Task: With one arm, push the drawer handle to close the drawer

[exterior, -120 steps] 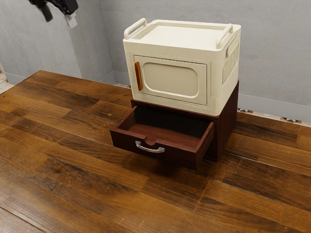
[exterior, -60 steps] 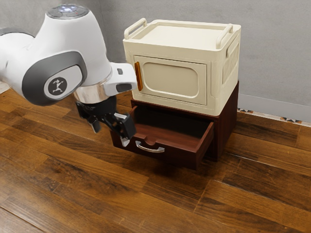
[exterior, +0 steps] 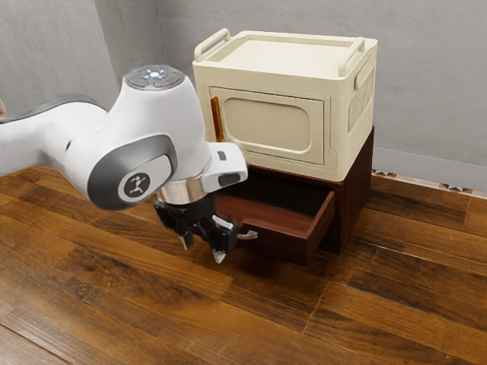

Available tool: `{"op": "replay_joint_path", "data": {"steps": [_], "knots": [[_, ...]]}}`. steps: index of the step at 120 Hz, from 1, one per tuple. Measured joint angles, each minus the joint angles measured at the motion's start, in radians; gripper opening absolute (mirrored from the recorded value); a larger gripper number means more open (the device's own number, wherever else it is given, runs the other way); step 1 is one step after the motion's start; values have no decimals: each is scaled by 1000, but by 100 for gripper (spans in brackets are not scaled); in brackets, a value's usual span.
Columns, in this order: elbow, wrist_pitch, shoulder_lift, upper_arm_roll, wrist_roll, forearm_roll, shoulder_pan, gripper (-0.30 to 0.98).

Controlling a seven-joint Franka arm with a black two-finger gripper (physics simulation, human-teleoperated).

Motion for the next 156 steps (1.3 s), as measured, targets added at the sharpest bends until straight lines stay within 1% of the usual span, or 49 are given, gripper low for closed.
{"op": "replay_joint_path", "data": {"steps": [7,15,33,54,85,102,108,116,122,128,138,156], "knots": [[-19,32,29,0,3,-2,3,18],[-48,72,55,-1,6,-3,6,9],[-87,170,117,-13,11,-4,11,-2],[-91,264,195,-28,16,13,20,-7],[-74,370,319,-27,19,93,53,-9],[-29,409,400,-18,17,146,54,-10],[-10,416,427,11,16,170,31,-10],[10,422,470,153,15,199,-100,-10],[26,425,498,206,7,244,-143,-10],[42,427,523,230,-2,287,-158,-10],[66,430,556,254,-17,339,-170,-11],[121,423,598,263,-43,401,-197,-10]]}}
